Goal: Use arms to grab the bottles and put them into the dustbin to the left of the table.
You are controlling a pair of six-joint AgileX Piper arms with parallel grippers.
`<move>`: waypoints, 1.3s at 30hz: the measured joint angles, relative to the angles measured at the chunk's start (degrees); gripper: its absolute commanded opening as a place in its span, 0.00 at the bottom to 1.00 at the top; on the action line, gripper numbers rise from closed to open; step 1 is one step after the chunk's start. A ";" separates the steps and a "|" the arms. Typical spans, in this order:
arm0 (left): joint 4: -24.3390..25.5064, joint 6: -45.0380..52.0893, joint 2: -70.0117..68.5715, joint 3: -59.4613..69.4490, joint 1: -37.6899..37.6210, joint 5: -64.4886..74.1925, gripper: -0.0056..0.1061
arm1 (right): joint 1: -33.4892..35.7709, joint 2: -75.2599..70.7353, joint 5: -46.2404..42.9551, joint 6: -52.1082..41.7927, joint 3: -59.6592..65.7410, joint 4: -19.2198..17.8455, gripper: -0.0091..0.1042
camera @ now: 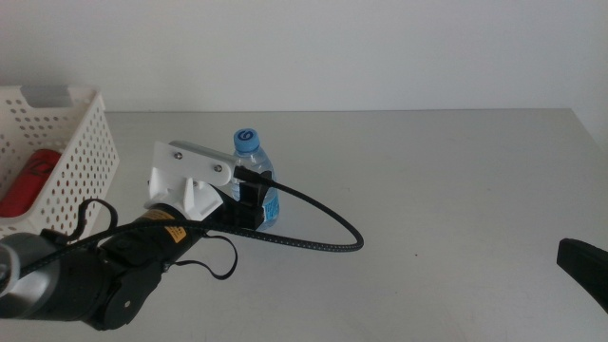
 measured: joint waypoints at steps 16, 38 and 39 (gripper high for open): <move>2.06 -1.68 13.80 -9.26 0.50 0.17 0.53 | 0.00 0.00 0.00 0.00 0.00 0.00 0.67; 2.80 0.55 -9.36 -33.30 1.85 65.25 0.04 | 0.00 0.00 0.00 0.00 0.00 0.00 0.67; 2.72 1.14 -9.36 -35.82 2.96 69.44 0.04 | 0.00 0.00 0.00 0.00 0.00 0.00 0.67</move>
